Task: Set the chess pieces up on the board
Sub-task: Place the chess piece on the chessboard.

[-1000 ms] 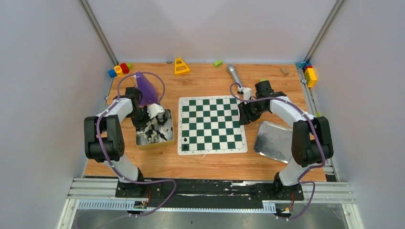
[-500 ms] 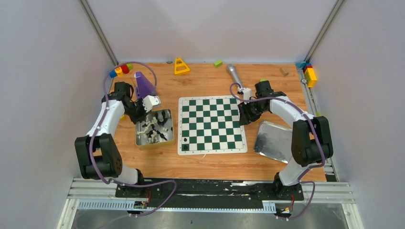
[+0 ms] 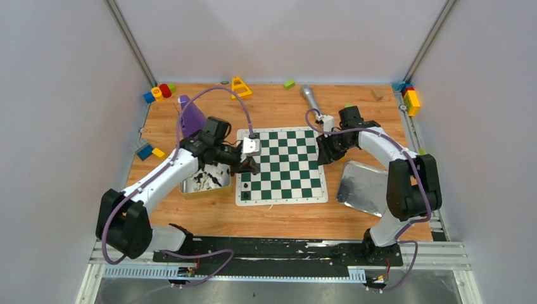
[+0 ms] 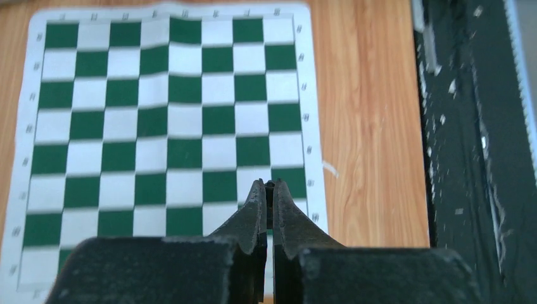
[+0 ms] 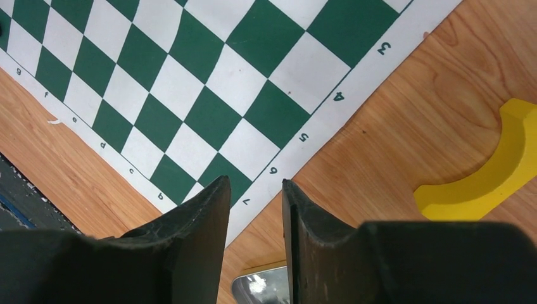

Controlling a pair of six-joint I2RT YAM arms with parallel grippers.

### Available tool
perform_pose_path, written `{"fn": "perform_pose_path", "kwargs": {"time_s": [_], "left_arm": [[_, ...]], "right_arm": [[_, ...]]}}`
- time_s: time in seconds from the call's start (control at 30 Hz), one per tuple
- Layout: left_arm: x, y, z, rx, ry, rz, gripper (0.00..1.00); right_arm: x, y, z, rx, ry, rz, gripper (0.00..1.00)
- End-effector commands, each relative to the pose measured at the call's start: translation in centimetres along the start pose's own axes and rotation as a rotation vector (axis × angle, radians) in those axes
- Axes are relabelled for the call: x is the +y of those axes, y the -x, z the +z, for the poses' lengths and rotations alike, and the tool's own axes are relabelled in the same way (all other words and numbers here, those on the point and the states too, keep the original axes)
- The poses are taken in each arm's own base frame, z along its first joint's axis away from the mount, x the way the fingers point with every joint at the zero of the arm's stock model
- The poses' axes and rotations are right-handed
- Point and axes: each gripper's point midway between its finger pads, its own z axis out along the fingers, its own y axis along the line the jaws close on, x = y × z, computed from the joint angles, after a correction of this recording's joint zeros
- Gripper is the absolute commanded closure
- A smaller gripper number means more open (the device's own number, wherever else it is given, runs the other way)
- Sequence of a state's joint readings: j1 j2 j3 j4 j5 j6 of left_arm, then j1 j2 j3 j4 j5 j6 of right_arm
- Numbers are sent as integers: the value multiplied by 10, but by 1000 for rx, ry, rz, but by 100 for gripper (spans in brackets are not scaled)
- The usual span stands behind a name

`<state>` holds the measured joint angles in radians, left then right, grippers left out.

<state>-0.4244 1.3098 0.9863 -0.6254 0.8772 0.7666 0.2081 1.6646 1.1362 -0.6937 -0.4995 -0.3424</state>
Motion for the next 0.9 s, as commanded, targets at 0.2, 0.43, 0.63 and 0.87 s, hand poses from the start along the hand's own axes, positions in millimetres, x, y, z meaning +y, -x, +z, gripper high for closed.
{"fn": "perform_pose_path", "kwargs": {"time_s": [0.2, 0.43, 0.63, 0.87], "left_arm": [[-13, 92, 117, -345, -181, 143, 100], [-13, 80, 179, -400, -239, 122, 100], [-14, 59, 202, -403, -257, 112, 100], [-25, 44, 210, -398, -293, 119, 99]], "right_arm": [[-19, 36, -40, -166, -64, -13, 64], [-23, 33, -39, -157, -75, -6, 64], [-25, 32, -38, -155, -77, -4, 64], [-26, 29, -36, -147, -77, -6, 64]]}}
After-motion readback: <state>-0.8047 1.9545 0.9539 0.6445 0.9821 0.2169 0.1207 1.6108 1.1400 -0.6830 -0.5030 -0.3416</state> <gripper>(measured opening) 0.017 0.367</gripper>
